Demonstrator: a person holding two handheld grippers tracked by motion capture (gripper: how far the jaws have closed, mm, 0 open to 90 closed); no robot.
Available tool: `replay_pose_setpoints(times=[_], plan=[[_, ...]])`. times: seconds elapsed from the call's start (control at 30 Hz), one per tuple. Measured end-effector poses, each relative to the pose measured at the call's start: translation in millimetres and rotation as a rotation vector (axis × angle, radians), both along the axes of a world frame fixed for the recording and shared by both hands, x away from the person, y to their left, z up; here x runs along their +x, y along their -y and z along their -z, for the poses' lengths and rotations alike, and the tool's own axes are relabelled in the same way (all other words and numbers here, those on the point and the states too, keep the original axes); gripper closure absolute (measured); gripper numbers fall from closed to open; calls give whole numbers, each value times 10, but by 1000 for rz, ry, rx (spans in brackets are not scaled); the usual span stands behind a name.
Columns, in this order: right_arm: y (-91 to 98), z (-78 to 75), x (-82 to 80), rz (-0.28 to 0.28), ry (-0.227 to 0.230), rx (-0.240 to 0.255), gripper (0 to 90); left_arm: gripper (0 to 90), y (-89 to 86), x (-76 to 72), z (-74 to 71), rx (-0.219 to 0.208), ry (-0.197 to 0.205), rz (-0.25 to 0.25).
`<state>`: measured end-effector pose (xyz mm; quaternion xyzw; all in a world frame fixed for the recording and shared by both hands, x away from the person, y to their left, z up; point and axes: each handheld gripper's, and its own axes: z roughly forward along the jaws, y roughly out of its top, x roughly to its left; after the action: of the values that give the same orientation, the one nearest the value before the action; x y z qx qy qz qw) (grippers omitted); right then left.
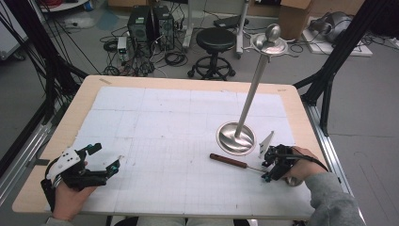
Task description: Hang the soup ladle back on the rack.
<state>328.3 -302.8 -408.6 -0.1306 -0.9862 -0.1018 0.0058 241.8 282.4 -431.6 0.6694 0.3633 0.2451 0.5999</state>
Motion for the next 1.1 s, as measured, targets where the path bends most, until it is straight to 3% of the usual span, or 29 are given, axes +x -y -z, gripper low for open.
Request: replay_pose_setpoints(times=[0.17, 0.27, 0.4, 0.53, 0.63, 0.93, 1.1], plan=[[-12, -10, 12, 32, 5, -17, 596, 18, -21, -25, 1, 1, 0, -6], [-53, -16, 5, 11, 23, -54, 620, 18, -39, -32, 2, -6, 1, -12], [-104, -17, 9, -20, 9, -84, 677, 18, -52, -42, 2, -4, 0, -16], [-118, -24, 21, -10, 0, -95, 753, 18, -56, -53, -1, -5, 0, -19], [-105, -20, 41, 33, -24, -83, 822, 18, -67, -57, 4, -1, -4, -22], [-107, -23, 32, 52, -26, -85, 844, 18, -100, -63, -4, -6, 0, -31], [-95, -30, -9, 15, 6, -77, 845, 18, -91, -54, -4, -6, 0, -29]])
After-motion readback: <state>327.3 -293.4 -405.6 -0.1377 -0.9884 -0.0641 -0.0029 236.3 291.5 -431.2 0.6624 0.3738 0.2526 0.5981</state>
